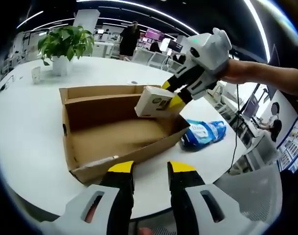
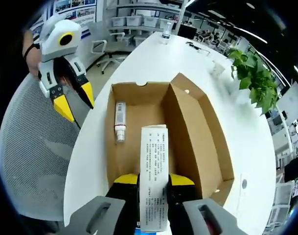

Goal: Operate the shoe box by opening the lid, removing the specified soft item, and placing it in the target area until the item is outside and the box remains undamaged.

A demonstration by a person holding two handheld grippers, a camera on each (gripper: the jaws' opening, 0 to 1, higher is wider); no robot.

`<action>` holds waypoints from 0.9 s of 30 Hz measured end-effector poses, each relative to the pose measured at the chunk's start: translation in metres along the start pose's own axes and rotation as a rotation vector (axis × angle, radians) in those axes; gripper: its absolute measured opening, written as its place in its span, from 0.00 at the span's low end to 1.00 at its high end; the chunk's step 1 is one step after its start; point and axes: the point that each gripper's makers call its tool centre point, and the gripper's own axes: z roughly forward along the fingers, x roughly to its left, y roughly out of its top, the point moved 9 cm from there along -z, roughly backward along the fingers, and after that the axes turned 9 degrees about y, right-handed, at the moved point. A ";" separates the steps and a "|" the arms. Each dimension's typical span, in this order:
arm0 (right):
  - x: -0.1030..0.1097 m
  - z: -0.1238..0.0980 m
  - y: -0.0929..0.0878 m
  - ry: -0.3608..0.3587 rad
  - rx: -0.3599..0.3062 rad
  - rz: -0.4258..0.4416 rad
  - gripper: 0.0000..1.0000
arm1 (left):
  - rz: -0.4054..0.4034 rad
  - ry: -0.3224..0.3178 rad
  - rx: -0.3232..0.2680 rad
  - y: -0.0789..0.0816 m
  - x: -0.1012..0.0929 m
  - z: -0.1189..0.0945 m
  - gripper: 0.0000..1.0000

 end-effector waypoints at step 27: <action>0.048 -0.052 -0.072 -0.086 0.049 0.097 0.17 | -0.004 0.000 -0.002 0.000 0.000 -0.001 0.26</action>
